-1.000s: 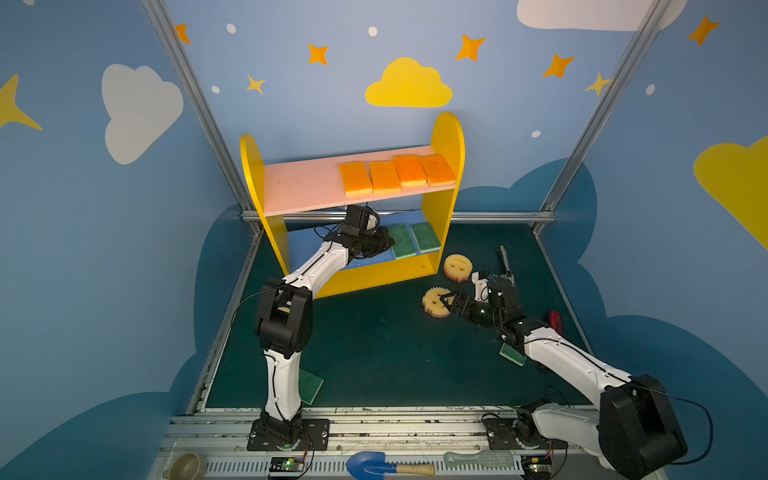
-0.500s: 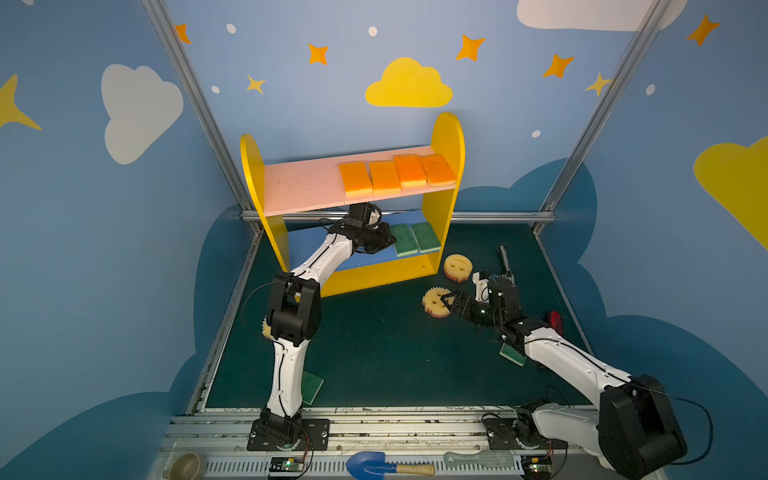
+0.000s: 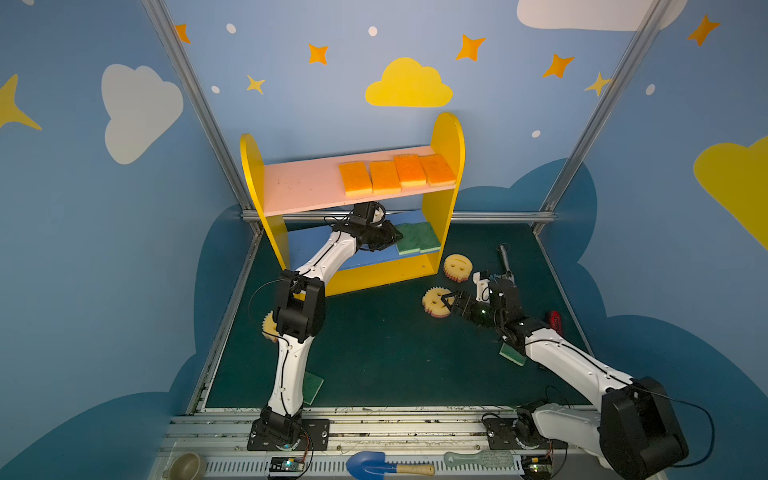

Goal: Place and organize the cleaning sponges onto the shelf
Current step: 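Carry the green pad to the blue lower shelf beside the first pad, then open the left gripper and draw it back toward the robot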

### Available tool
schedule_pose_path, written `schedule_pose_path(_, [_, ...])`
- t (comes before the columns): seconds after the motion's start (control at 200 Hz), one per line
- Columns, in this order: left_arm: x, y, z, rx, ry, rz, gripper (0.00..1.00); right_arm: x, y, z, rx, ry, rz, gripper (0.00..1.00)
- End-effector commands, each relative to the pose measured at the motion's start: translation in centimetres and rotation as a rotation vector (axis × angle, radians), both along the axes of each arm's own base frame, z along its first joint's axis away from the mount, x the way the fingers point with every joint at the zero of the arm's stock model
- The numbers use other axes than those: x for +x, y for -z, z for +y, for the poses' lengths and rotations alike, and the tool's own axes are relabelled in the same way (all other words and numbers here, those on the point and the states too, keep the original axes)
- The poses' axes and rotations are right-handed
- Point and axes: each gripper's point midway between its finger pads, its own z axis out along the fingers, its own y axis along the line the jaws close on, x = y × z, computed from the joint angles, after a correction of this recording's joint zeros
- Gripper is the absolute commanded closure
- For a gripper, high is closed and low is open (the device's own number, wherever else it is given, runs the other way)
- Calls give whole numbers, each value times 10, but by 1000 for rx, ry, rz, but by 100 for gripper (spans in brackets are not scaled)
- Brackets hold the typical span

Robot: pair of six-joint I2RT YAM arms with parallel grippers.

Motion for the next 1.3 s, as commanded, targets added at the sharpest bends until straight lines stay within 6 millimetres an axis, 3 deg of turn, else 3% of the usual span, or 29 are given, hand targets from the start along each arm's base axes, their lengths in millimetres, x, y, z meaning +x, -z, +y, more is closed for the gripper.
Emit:
schedule_pose_path(0.0, [-11, -8, 1, 22, 25, -25, 53, -1, -1, -2, 4, 4, -9, 12])
schedule_pose_path(0.27, [-47, -36, 29, 73, -2, -114, 39, -1, 1, 0, 16, -2, -2, 12])
schedule_pose_path(0.531, [-122, -33, 66, 146, -35, -141, 31, -1, 0, -2, 22, 7, -18, 12])
schedule_pose_path(0.721, [-198, -1, 108, 231, -107, -75, 22, -1, 2, 3, 35, -7, -8, 12])
schedule_pose_path(0.756, [-212, 7, 116, 243, -124, -51, 15, -2, 3, 4, 37, -11, -4, 12])
schedule_pose_path(0.781, [-222, 14, 122, 252, -135, -32, 3, -1, 3, 4, 39, -11, -3, 12])
schedule_pose_path(0.801, [-230, 19, 125, 257, -139, -17, 0, -2, 4, 5, 39, -14, 0, 12])
schedule_pose_path(0.966, [-279, 53, 153, 312, -195, 122, 0, -2, 8, 11, 41, -28, 13, 12])
schedule_pose_path(1.106, [-307, 68, 184, 371, -337, 206, 0, -2, 10, 13, 34, -37, 15, 13])
schedule_pose_path(1.296, [-352, 104, 215, 378, -528, 343, 0, -3, 8, 12, 21, -32, 4, 14])
